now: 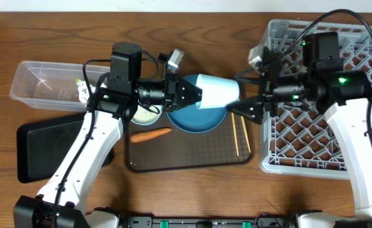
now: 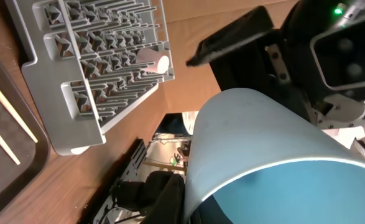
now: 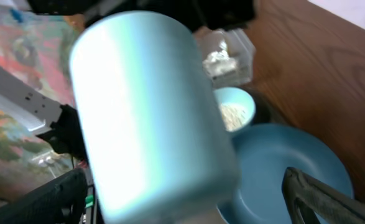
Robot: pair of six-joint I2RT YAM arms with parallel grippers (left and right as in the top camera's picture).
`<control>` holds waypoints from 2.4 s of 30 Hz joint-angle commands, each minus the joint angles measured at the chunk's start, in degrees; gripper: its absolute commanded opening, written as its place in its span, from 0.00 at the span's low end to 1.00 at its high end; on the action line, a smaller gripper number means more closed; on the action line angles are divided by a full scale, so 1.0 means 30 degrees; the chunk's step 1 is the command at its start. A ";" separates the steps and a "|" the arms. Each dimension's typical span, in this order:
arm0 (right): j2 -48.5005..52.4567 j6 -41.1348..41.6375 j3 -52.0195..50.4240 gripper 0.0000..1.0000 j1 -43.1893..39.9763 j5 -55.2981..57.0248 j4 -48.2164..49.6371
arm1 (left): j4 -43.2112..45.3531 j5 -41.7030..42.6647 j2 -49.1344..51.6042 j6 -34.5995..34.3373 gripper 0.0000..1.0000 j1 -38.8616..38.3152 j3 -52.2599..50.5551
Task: Sort waste into correct bins and load items into the dishwasher rack
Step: 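Hand the light-blue cup from the left gripper to the right gripper, then place the light-blue cup into the dish rack with the right gripper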
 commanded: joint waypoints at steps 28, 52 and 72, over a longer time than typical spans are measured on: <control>0.0146 0.0612 -0.0087 0.55 0.1719 -0.0510 0.0350 | 0.0073 0.0539 0.0073 0.0233 0.22 -0.0022 0.0291; -0.0095 1.0178 0.2317 0.67 -0.8590 1.6823 -0.3300 | -1.3733 -2.4392 -0.5144 0.7759 0.36 0.1377 0.0262; 0.4138 1.3595 0.2273 0.64 -1.4979 2.1835 -0.6798 | -1.4761 -2.4910 -0.6317 0.7752 0.38 0.1392 0.0255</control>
